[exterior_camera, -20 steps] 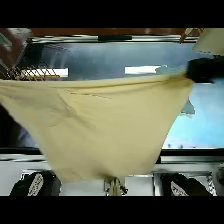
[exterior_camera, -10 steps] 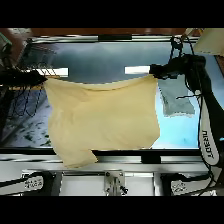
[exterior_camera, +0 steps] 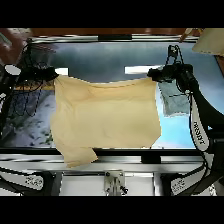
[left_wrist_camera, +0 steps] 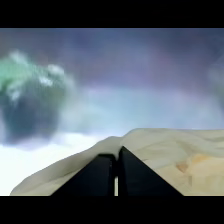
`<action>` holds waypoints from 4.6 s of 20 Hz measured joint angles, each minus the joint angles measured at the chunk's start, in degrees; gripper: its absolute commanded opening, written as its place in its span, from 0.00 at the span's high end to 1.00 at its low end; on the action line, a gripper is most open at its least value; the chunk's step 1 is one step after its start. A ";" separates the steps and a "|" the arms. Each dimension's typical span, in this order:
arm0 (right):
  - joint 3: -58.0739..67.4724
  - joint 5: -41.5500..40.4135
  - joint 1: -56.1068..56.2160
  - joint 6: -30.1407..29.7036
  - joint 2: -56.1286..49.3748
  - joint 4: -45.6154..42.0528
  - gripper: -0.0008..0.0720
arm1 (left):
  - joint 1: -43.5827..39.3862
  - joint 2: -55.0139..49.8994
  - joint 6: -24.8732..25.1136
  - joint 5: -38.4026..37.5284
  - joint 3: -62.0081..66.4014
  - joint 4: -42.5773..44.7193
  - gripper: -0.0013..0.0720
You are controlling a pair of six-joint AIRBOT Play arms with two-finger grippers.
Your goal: Fold the shirts.
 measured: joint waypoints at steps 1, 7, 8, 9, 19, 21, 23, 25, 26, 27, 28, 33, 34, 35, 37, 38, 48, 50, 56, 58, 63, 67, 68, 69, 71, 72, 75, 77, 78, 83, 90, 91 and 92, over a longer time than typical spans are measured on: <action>0.00 -1.75 -0.17 0.17 -0.09 0.02 0.87 | 0.26 -0.22 -0.48 -1.07 0.15 0.00 0.93; 0.00 -16.04 -0.50 -2.80 2.67 0.50 0.87 | 0.92 0.74 0.63 -15.43 1.09 1.99 0.94; -0.15 -19.98 -0.48 -3.61 2.93 0.48 0.87 | 0.76 0.85 0.61 -19.39 1.07 4.37 0.94; -0.39 -23.58 -0.39 -4.28 3.06 0.20 0.87 | 0.57 0.90 0.44 -22.84 1.01 7.04 0.94; -7.30 -37.35 -0.31 -6.21 3.58 -1.84 0.87 | 0.33 1.55 -3.17 -37.42 -3.15 19.80 0.94; -7.82 -37.24 -0.31 -6.21 3.58 -1.51 0.80 | -0.20 1.55 -3.91 -37.42 -5.60 20.06 0.93; -8.11 -37.33 -0.31 -6.25 3.63 -1.29 0.34 | -0.31 1.57 -5.40 -36.48 -7.10 20.41 0.34; -8.22 -38.93 -0.33 -7.67 4.13 -0.98 0.33 | -0.31 2.19 -7.04 -35.87 -7.67 20.46 0.04; -8.26 -39.78 -0.37 -8.55 4.83 -1.07 0.33 | -0.17 2.86 -7.52 -35.76 -7.74 20.48 0.05; -8.33 -40.59 -0.61 -9.25 5.88 -1.25 0.33 | 0.04 3.78 -8.17 -35.82 -7.74 20.44 0.07; -8.52 -41.40 -1.11 -9.86 7.41 -1.86 0.33 | 0.48 4.92 -8.68 -36.37 -7.74 20.48 0.07; -17.03 -43.76 -8.20 -11.96 19.58 -3.19 0.33 | 5.29 16.65 -9.51 -39.95 -18.01 20.31 0.08; -19.87 -43.78 -10.38 -12.44 22.47 -3.39 0.33 | 6.58 19.76 -9.62 -40.33 -22.73 20.06 0.08; -22.40 -43.69 -12.39 -12.87 25.00 -3.32 0.33 | 7.56 22.56 -9.57 -40.39 -27.50 19.56 0.07; -26.75 -42.60 -16.06 -13.35 29.51 -2.62 0.33 | 9.31 27.91 -8.52 -40.00 -37.62 18.21 0.08; -28.35 -42.07 -17.70 -13.55 31.28 -2.08 0.33 | 9.97 30.10 -7.98 -38.82 -42.32 17.66 0.08; -32.20 -40.06 -21.84 -14.21 35.71 0.74 0.33 | 9.97 35.39 -3.13 -29.64 -60.52 9.51 0.18; -32.28 -39.85 -21.88 -13.86 35.82 0.90 0.33 | 8.83 35.26 -2.99 -28.57 -61.09 9.09 0.18; -34.88 -39.98 -21.94 -13.60 35.87 2.73 0.11 | 2.54 34.01 -4.13 -25.31 -61.81 9.01 0.93; -38.47 -40.15 -21.99 -14.36 35.87 5.70 0.11 | 1.11 33.81 -4.39 -26.03 -61.88 8.85 0.93; -51.54 -35.21 -21.88 -16.76 35.89 16.13 0.11 | 0.66 34.58 -3.65 -27.85 -61.72 8.92 0.93; -58.69 -30.42 -21.88 -17.94 35.89 20.09 0.11 | 1.79 37.42 -3.37 -28.52 -61.22 8.98 0.93; -59.91 -29.51 -21.88 -18.14 35.89 20.70 0.15 | 2.05 38.12 -3.32 -28.68 -61.16 8.96 0.93; -60.74 -28.59 -21.88 -18.25 35.89 21.38 0.17 | 2.23 38.80 -3.26 -28.72 -61.07 9.01 0.93; -61.83 -26.62 -21.33 -18.36 35.89 22.60 0.17 | 2.47 39.71 -3.21 -28.76 -60.96 9.01 0.93; -62.16 -25.51 -20.39 -18.25 35.89 23.17 0.17 | 2.56 39.98 -3.19 -28.79 -60.92 8.98 0.93; -62.73 -22.14 -16.04 -17.09 34.80 24.17 0.63 | 2.73 40.48 -3.21 -28.85 -60.19 8.98 0.93; -62.86 -19.91 -13.60 -16.11 34.12 23.96 0.88 | 2.84 40.61 -3.15 -28.76 -58.95 8.98 0.93; -62.82 -19.32 -12.81 -15.61 33.92 24.09 0.87 | 2.89 40.63 -3.06 -28.50 -58.12 8.98 0.93; -58.16 -17.94 -11.02 -16.92 36.59 23.23 0.87 | 3.69 40.63 -1.33 -27.36 -50.53 8.74 0.94; -38.93 -17.09 -9.46 -17.14 28.68 21.94 0.87 | 3.89 29.99 0.37 -24.57 -34.18 6.56 0.93; -35.58 -16.87 -8.74 -17.07 25.81 21.90 0.87 | 3.89 27.23 0.48 -23.93 -31.63 5.88 0.93; -32.63 -16.48 -8.00 -16.72 23.08 21.68 0.87 | 3.85 24.09 0.50 -23.54 -28.81 5.16 0.93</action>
